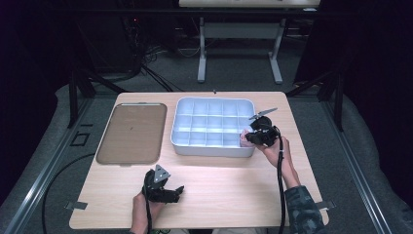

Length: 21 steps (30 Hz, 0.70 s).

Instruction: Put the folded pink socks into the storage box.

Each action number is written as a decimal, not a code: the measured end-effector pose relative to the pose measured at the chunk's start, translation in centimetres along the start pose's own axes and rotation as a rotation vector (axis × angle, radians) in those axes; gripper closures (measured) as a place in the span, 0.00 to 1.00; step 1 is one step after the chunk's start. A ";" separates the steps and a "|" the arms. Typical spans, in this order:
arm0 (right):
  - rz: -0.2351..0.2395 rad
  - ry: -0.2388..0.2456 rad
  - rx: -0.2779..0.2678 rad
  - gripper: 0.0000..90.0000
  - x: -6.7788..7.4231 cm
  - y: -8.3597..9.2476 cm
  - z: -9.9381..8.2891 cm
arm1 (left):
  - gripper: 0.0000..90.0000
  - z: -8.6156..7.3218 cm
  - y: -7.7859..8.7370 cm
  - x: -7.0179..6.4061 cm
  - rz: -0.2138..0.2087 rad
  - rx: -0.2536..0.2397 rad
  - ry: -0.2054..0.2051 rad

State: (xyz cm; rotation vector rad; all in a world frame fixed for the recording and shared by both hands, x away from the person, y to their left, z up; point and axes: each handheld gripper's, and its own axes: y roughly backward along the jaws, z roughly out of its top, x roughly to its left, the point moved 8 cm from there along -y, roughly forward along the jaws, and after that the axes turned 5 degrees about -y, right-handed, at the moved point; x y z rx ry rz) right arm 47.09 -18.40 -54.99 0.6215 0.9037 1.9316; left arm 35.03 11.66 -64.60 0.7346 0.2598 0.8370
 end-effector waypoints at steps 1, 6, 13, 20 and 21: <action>-0.001 0.002 0.000 0.92 0.0 0.0 0.0 | 0.11 0.0 0.0 0.0 0.000 0.000 0.000; 0.016 0.002 -0.036 0.85 0.2 0.8 0.3 | 0.11 0.0 0.0 0.0 -0.001 0.000 0.000; 0.035 0.022 -0.059 0.69 0.5 2.0 0.3 | 0.11 0.0 0.0 0.0 0.000 0.000 0.002; 0.066 0.008 -0.093 0.46 0.9 3.7 -0.1 | 0.11 0.0 0.0 0.0 0.000 0.000 -0.001; 0.068 0.011 -0.095 0.43 1.0 4.0 -0.2 | 0.11 0.0 0.0 0.0 0.000 0.000 -0.001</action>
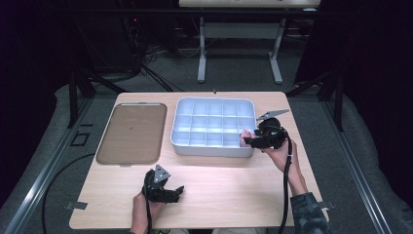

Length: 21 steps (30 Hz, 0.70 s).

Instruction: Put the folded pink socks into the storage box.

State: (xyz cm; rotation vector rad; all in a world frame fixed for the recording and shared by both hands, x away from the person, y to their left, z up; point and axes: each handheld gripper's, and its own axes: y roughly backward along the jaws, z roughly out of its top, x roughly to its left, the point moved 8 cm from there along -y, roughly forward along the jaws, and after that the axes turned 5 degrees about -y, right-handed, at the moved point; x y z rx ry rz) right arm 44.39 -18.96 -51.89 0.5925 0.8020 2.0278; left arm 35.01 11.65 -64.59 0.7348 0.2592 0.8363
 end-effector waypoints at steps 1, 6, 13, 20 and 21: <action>0.008 0.007 -0.004 0.40 0.1 0.3 -0.1 | 0.11 0.0 0.0 0.0 0.001 0.000 -0.001; 0.011 0.035 -0.041 0.22 1.0 1.8 -0.5 | 0.11 0.0 0.0 0.0 0.000 0.000 0.000; 0.002 0.057 -0.068 0.04 2.1 3.3 -1.9 | 0.11 0.0 0.0 0.0 0.001 0.000 0.000; -0.025 0.072 -0.087 0.00 2.3 4.9 -3.9 | 0.11 0.0 0.0 0.0 0.001 0.000 0.001; -0.029 0.069 -0.088 0.00 2.2 5.2 -4.2 | 0.11 0.0 0.0 0.0 0.001 0.000 0.001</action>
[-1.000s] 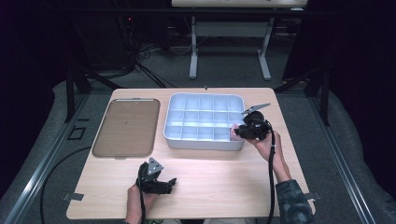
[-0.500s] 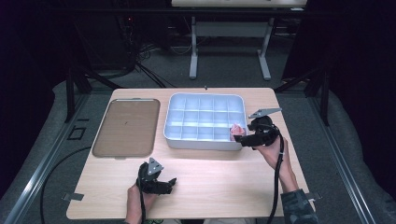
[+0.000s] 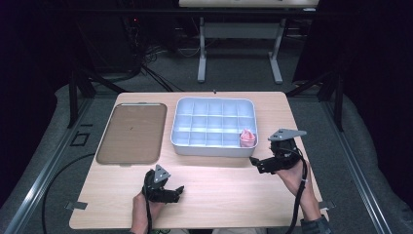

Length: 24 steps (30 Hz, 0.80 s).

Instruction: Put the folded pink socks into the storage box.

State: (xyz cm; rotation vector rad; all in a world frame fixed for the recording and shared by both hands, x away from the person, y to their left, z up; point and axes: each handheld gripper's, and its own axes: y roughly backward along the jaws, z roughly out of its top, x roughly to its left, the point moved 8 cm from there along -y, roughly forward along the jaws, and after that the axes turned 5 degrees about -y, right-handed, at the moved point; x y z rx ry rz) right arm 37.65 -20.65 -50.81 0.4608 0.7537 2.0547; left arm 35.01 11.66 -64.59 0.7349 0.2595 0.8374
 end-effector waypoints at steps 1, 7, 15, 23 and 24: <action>-0.003 0.000 -0.004 0.00 0.0 0.2 -0.3 | 0.11 0.0 0.0 0.0 0.000 0.000 0.000; -0.026 -0.027 0.000 0.00 -0.6 0.7 -3.1 | 0.11 0.0 0.0 0.0 0.000 0.000 0.000; -0.058 -0.077 0.013 0.00 -2.1 0.8 -6.5 | 0.11 0.0 0.0 0.0 0.001 0.000 -0.003; -0.090 -0.140 0.033 0.00 -3.7 0.1 -10.0 | 0.11 0.0 0.0 0.0 0.000 0.000 0.000; -0.091 -0.147 0.035 0.00 -3.8 -0.1 -10.3 | 0.11 0.0 0.0 0.0 0.000 0.000 0.000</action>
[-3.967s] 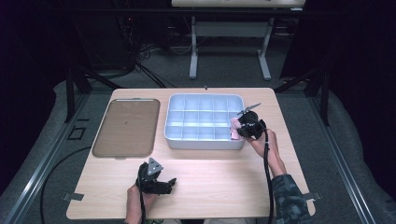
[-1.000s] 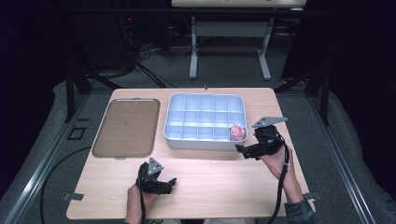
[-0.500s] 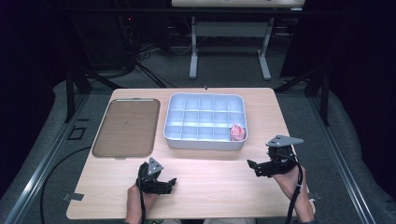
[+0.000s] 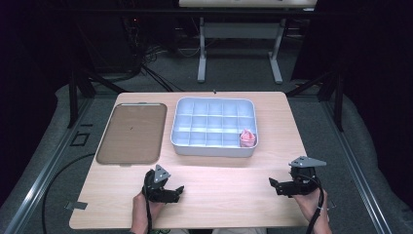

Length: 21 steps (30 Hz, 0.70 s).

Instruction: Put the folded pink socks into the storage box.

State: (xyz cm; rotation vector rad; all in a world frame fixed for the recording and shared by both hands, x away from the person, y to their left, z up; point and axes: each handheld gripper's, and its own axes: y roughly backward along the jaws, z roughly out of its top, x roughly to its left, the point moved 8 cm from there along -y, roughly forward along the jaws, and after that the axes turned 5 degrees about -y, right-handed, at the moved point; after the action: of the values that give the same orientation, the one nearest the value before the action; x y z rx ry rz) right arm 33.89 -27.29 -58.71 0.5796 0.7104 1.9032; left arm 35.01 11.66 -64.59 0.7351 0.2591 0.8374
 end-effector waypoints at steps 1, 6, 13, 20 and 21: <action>-0.005 -0.004 0.014 0.00 -0.2 -0.2 -0.5 | 0.11 0.0 0.0 0.0 0.000 0.000 0.000; -0.022 -0.037 0.034 0.00 -1.3 -1.3 -2.3 | 0.11 0.0 0.0 0.0 0.000 0.000 -0.001; -0.039 -0.059 0.034 0.00 -2.2 -2.1 -3.6 | 0.11 0.0 0.0 0.0 0.000 0.000 0.000; -0.050 -0.079 0.016 0.00 -3.0 -2.5 -3.9 | 0.11 0.0 0.0 0.0 0.003 -0.001 -0.003; -0.050 -0.082 0.016 0.00 -3.1 -2.6 -4.0 | 0.11 0.0 0.0 0.0 0.003 -0.002 -0.002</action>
State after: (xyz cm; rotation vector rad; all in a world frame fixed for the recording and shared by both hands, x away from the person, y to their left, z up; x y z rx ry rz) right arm 34.14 -30.14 -63.59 0.6407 0.6810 1.8189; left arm 35.00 11.64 -64.57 0.7349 0.2558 0.8402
